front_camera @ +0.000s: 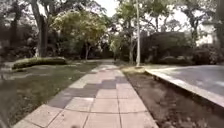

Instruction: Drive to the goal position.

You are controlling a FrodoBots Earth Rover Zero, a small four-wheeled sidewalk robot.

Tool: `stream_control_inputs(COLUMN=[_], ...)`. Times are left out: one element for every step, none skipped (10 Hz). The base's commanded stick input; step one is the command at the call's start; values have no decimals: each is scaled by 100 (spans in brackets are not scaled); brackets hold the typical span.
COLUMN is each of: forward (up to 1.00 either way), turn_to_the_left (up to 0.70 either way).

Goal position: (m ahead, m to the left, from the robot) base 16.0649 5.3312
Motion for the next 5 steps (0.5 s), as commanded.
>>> stream_control_inputs(forward=[100,100,100,100,100], turn_to_the_left=[0,0,0,0,0])
